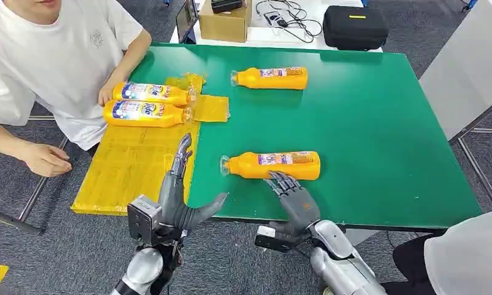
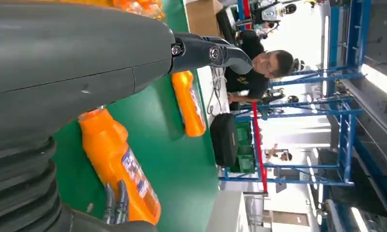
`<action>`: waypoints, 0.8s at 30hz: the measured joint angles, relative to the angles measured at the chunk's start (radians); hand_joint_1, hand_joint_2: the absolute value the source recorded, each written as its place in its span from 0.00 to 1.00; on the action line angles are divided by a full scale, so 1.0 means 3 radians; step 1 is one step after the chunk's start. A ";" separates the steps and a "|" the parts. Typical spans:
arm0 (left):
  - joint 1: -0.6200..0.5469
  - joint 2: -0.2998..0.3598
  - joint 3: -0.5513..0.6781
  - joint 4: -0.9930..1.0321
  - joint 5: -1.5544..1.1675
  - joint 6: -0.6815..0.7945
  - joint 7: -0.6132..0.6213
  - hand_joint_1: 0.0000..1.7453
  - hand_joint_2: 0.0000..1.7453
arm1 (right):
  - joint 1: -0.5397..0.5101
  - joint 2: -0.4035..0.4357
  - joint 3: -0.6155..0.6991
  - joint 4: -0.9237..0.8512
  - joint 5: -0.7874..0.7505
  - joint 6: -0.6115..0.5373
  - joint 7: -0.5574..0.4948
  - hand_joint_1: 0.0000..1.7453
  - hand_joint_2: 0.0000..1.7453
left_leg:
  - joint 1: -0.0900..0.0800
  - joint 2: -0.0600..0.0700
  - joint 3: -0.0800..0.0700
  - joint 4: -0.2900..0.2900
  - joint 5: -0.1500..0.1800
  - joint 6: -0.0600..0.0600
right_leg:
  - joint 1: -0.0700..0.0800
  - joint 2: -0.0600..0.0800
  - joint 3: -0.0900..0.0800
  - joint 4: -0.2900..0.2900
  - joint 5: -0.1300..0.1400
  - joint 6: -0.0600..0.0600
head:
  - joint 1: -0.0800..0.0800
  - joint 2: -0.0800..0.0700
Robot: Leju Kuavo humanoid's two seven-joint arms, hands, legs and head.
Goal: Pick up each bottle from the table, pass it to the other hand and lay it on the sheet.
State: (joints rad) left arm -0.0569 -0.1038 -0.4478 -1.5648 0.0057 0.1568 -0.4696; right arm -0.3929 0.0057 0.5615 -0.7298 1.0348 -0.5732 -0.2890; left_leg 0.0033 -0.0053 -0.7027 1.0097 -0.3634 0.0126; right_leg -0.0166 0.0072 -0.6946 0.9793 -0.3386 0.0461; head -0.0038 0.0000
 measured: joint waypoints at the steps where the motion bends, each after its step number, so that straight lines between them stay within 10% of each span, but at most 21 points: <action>1: 0.0028 0.0005 0.0001 -0.0021 -0.0019 0.0011 0.0004 0.00 1.00 | 0.0023 -0.0009 0.0016 -0.0035 0.0208 -0.0128 0.0154 0.00 1.00 | 0.0000 0.0000 -0.0001 0.0000 -0.0001 0.0001 | 0.0000 0.0000 0.0000 0.0000 0.0000 0.0001 | -0.0001 0.0000; 14: 0.0259 0.0032 0.0085 -0.0223 -0.0139 -0.0029 0.0030 0.00 1.00 | 0.0263 -0.0023 -0.0206 -0.0838 0.1137 -0.0406 0.0666 0.00 1.00 | -0.0001 -0.0003 0.0005 -0.0001 -0.0006 0.0003 | -0.0001 -0.0001 0.0006 -0.0001 -0.0011 0.0002 | 0.0000 0.0000; 24: 0.0190 0.0033 0.0090 -0.0239 -0.0149 -0.0076 0.0030 0.00 1.00 | 0.0287 0.0038 -0.0394 -0.1034 -0.0033 -0.0165 -0.0200 0.00 1.00 | 0.0000 -0.0003 0.0007 -0.0001 -0.0006 0.0003 | 0.0000 -0.0001 0.0007 0.0000 -0.0011 0.0001 | 0.0000 0.0000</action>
State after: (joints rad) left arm 0.0000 -0.0938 -0.4208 -1.6365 -0.0389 0.1339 -0.4604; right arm -0.3066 0.0172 0.4433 -1.0399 1.0248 -0.6227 -0.3488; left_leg 0.0032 -0.0062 -0.7006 1.0095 -0.3653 0.0136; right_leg -0.0167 0.0070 -0.6924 0.9794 -0.3418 0.0464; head -0.0038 0.0000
